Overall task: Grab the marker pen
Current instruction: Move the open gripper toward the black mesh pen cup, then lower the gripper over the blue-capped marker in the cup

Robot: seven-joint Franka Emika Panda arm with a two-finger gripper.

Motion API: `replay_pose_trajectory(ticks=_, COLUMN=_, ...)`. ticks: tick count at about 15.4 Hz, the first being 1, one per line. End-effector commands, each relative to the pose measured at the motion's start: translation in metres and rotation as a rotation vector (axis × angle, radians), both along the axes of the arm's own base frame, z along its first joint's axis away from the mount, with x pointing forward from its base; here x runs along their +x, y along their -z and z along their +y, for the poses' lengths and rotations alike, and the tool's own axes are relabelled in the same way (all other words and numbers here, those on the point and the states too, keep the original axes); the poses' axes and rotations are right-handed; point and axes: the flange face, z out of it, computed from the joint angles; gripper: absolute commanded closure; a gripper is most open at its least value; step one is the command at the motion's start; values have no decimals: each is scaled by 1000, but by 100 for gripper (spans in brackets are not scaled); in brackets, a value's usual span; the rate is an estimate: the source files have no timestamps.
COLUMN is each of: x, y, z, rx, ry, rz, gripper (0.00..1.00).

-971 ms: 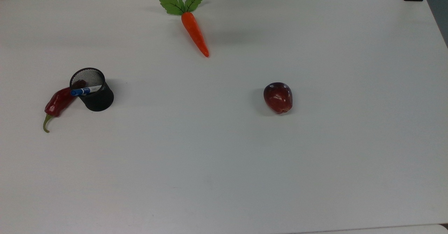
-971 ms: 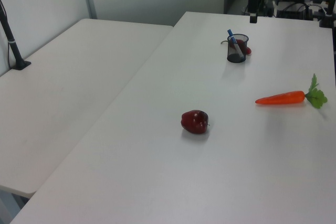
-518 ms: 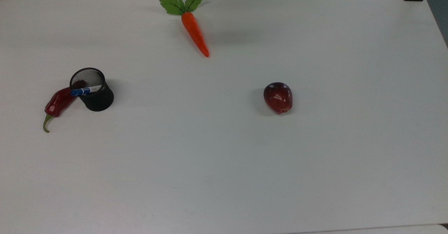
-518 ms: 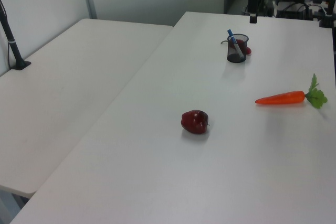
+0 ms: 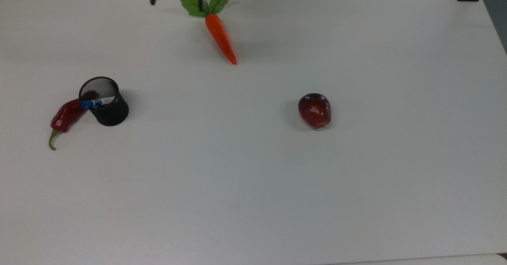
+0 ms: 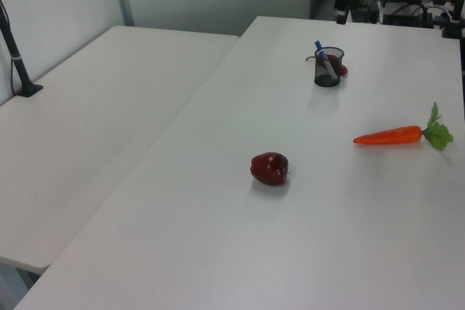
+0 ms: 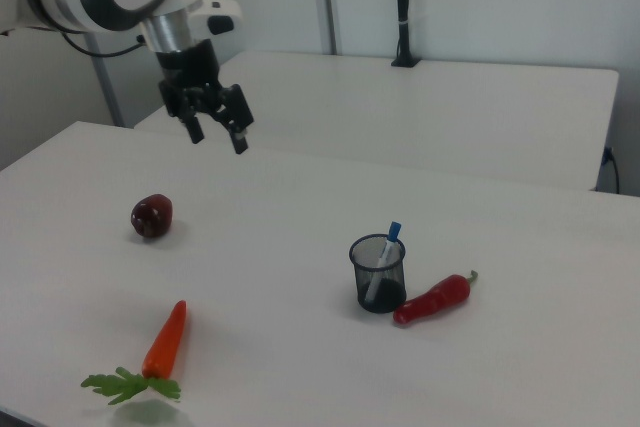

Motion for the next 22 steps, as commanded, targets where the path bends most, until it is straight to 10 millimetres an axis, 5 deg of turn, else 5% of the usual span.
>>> replay_pose_trajectory(ticks=1, x=21, y=14, z=-46, rx=-13, ry=60, rz=-80, gripper=0)
replay_pose_trajectory(ticks=8, x=60, y=70, z=-138, rx=-37, ry=182, rz=-214, gripper=0)
replay_pose_trajectory(ticks=12, x=76, y=107, z=-171, rx=-72, ry=201, rz=-266, gripper=7)
replay_pose_trajectory(ticks=17, x=87, y=152, z=-181, rx=-102, ry=187, rz=-246, gripper=28)
replay_pose_trajectory(ticks=22, x=91, y=167, z=-190, rx=-102, ry=196, rz=-277, gripper=55)
